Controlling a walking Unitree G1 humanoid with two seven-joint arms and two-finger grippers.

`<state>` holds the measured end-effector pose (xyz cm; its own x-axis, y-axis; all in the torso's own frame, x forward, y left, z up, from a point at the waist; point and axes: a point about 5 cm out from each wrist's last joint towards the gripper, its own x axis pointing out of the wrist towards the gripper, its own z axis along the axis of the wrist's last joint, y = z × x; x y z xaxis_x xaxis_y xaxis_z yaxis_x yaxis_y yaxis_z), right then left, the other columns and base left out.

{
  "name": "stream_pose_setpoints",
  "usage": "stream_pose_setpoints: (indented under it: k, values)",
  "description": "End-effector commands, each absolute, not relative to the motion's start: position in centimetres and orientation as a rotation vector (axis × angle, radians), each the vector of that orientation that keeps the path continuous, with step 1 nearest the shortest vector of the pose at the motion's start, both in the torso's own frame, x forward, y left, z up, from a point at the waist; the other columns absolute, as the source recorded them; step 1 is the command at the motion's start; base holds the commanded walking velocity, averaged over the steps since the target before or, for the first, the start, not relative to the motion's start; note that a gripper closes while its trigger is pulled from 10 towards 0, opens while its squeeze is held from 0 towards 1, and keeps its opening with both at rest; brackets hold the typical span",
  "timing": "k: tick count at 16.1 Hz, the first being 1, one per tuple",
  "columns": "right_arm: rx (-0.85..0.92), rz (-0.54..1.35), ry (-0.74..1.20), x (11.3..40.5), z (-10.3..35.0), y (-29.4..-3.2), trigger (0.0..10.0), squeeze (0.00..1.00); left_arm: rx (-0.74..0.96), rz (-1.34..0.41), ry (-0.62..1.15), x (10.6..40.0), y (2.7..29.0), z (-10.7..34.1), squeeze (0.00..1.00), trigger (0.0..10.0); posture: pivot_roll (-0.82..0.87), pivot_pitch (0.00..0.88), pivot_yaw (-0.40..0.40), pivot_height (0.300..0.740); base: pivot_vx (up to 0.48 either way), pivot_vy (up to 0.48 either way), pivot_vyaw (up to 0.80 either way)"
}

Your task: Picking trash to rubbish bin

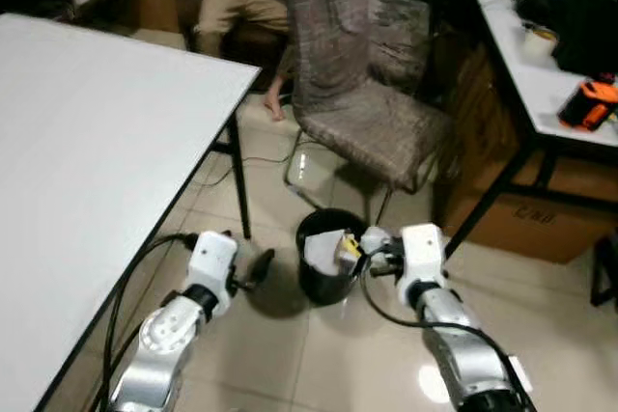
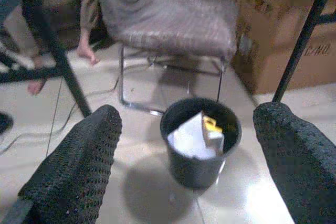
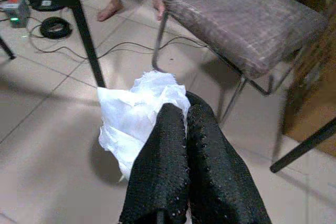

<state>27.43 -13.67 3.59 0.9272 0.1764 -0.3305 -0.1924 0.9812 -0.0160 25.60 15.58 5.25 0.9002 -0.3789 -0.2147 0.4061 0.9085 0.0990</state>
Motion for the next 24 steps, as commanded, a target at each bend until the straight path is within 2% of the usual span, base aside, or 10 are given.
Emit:
stream_pose_setpoints:
  k: [1,4,8,14,18,21,24]
  values:
    - [-0.063,0.147,0.346,27.2,3.3,-15.3,10.0,0.00,0.137,-0.439,0.178,25.7,14.5,5.5,0.00,10.0,-0.06,0.094,-0.056,0.740,0.390,0.000,0.00]
    - [-0.057,0.142,0.348,27.4,3.4,-15.2,10.0,0.00,0.138,-0.437,0.177,25.7,14.6,5.4,0.00,10.0,-0.06,0.093,-0.056,0.740,0.394,0.000,0.00]
    - [-0.059,0.147,0.358,27.4,3.3,-15.1,10.0,0.00,0.138,-0.438,0.182,25.7,14.7,5.3,0.00,10.0,-0.06,0.094,-0.052,0.740,0.392,0.000,-0.75]
    - [-0.065,0.159,0.360,27.5,3.2,-15.0,10.0,0.00,0.142,-0.439,0.189,25.7,14.9,5.2,0.00,10.0,-0.05,0.094,-0.050,0.740,0.391,0.000,0.00]
    - [-0.064,0.238,0.391,27.5,2.9,-14.2,10.0,0.00,0.145,-0.435,0.191,25.7,15.0,5.2,0.00,10.0,-0.05,0.095,-0.049,0.740,0.394,0.000,0.00]
    - [-0.141,0.382,0.445,27.2,2.2,-13.0,10.0,0.00,0.145,-0.433,0.191,25.7,15.1,5.2,0.00,10.0,-0.05,0.106,-0.049,0.740,0.393,0.000,0.00]
    - [-0.136,0.431,0.485,27.1,1.7,-12.4,10.0,0.00,0.147,-0.436,0.197,25.3,15.2,5.2,0.00,10.0,-0.04,0.126,-0.047,0.740,0.391,0.000,0.62]
